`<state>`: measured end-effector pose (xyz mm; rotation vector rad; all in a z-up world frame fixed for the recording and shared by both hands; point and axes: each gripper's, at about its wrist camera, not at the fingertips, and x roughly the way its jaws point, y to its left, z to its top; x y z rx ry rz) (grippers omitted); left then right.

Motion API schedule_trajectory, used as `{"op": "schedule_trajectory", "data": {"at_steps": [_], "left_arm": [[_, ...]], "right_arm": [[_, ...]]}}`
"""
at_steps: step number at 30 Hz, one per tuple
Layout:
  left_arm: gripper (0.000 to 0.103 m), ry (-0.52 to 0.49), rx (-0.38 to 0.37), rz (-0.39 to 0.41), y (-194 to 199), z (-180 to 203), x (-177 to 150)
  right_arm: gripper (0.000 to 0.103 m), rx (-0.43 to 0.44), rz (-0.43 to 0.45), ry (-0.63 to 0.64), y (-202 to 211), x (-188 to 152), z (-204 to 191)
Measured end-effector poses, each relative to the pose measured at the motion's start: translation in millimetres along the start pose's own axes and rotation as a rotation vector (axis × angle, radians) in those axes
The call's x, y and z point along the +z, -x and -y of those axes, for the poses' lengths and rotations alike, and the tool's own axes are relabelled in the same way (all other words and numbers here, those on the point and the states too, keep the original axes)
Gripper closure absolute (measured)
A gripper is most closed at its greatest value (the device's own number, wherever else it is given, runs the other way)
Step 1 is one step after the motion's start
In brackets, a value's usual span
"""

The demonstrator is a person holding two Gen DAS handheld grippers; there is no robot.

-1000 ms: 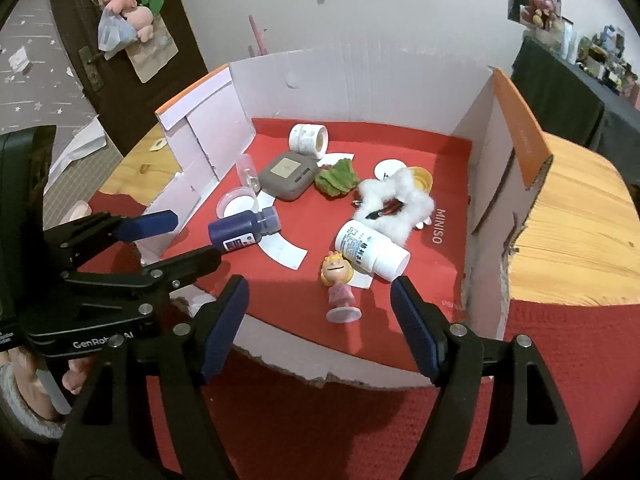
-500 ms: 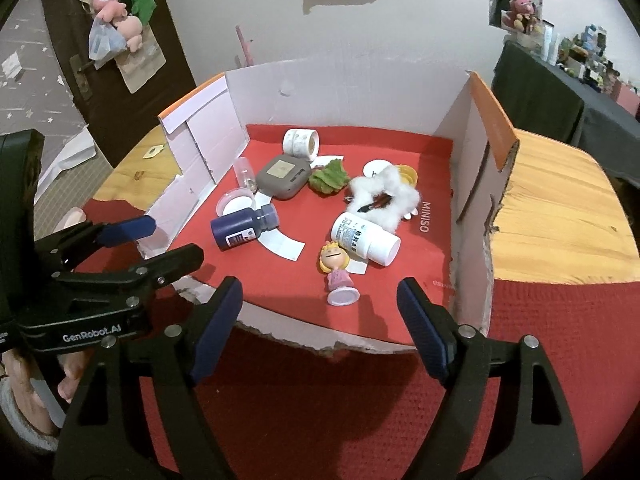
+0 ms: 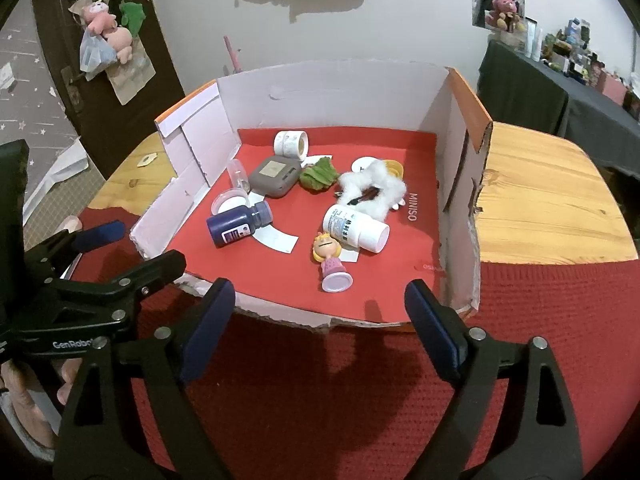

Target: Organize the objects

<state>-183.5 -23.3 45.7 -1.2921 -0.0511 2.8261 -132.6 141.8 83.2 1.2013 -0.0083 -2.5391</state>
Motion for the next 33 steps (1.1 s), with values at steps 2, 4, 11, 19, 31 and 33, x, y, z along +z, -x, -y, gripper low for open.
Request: {"op": "schedule_trajectory", "data": {"at_steps": [2,4,11,19,31,33], "left_arm": [[0.0,0.003,0.0,-0.001,-0.2,-0.2,-1.4],[0.0,0.002,0.002,-0.002,0.3,0.0,-2.9],[0.0,0.016,0.001,0.001,1.1,-2.6,-4.0],[0.0,0.023,-0.004,-0.003,0.3,-5.1,-4.8],[0.0,0.025,-0.004,0.018,10.7,-5.9,-10.8],[0.0,0.023,-0.002,0.021,14.0,-5.4,-14.8]], "right_arm": [[0.016,-0.001,0.001,-0.002,0.1,-0.1,0.4],[0.016,-0.004,0.004,-0.003,0.1,-0.5,0.5],[0.014,-0.009,0.008,-0.003,0.6,-1.2,0.4],[0.013,-0.011,0.006,0.002,-0.4,-1.2,-0.4],[0.013,-0.01,0.033,0.006,15.2,-6.7,-4.9],[0.013,-0.011,0.037,0.01,20.1,-10.8,-6.5]]}}
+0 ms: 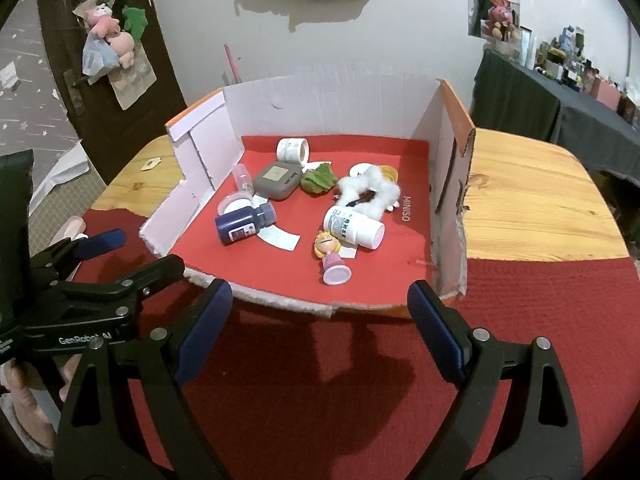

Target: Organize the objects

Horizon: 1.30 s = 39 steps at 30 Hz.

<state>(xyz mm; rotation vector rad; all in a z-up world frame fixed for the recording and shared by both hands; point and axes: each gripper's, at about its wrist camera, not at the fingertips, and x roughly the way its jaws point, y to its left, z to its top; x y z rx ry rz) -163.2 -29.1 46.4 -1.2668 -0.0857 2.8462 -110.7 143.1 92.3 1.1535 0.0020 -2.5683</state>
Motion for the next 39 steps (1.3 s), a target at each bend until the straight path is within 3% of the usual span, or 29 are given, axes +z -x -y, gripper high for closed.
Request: {"op": "schedule_trajectory", "data": {"at_steps": [9,17,24,32,39], "left_arm": [[0.0,-0.007,0.013,0.0,15.5,2.6,-25.2],[0.0,0.025,-0.022,-0.001,19.1,1.0,-42.9],[0.0,0.036,0.035,-0.018,7.3,-0.8,-53.1],[0.0,0.076,0.019,-0.087,-12.7,-6.5,-62.3],[0.0,0.04,0.06,-0.08,-16.3,-0.2,-65.0]], "right_arm": [[0.013,-0.003,0.003,0.004,13.4,-24.3,-4.5],[0.013,-0.004,-0.015,-0.015,9.5,-46.4,-1.0],[0.013,-0.013,-0.047,-0.032,-6.6,-61.6,5.5],[0.013,-0.033,-0.056,-0.042,-17.6,-68.3,12.0],[0.012,-0.048,-0.047,-0.03,-22.8,-69.9,12.6]]}}
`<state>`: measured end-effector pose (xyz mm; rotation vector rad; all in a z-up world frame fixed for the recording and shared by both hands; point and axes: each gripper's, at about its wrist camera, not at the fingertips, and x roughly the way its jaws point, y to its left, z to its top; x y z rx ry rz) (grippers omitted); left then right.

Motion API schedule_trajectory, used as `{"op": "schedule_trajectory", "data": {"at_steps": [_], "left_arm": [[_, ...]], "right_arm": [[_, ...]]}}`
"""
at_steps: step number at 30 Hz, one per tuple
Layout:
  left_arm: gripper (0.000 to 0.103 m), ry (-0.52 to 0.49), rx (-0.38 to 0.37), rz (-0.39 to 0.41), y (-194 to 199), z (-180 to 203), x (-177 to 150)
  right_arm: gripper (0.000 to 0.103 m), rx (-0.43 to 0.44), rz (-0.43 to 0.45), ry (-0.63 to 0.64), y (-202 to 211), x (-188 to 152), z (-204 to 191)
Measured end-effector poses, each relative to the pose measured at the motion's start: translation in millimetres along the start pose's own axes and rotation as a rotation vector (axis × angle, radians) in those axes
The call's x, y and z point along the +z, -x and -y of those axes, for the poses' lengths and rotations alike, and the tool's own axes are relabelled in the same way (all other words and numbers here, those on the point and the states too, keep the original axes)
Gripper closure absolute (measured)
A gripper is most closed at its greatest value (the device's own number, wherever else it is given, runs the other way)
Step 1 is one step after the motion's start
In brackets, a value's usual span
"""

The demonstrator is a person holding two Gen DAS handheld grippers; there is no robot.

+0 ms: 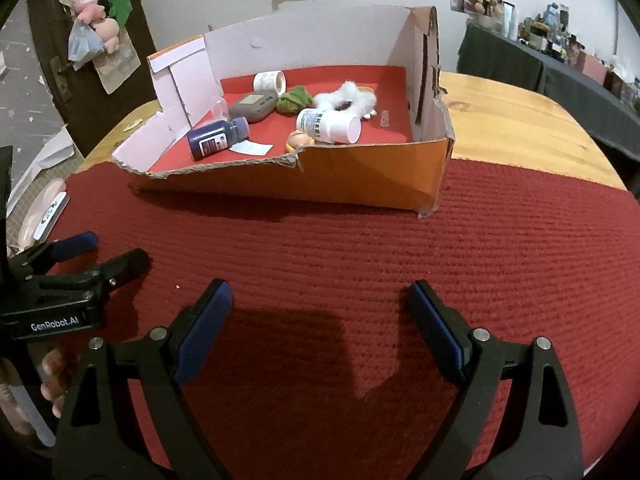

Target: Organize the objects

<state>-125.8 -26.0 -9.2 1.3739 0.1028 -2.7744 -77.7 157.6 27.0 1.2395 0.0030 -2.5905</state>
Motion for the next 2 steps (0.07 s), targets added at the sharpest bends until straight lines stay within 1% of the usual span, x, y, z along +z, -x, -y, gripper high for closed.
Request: {"op": "schedule_trajectory", "data": {"at_steps": [2], "left_arm": [[0.0,-0.011,0.012,0.001,-0.9,1.8,-0.4]], "right_arm": [[0.01,0.002,0.005,0.002,-0.9,-0.7,-0.1]]}}
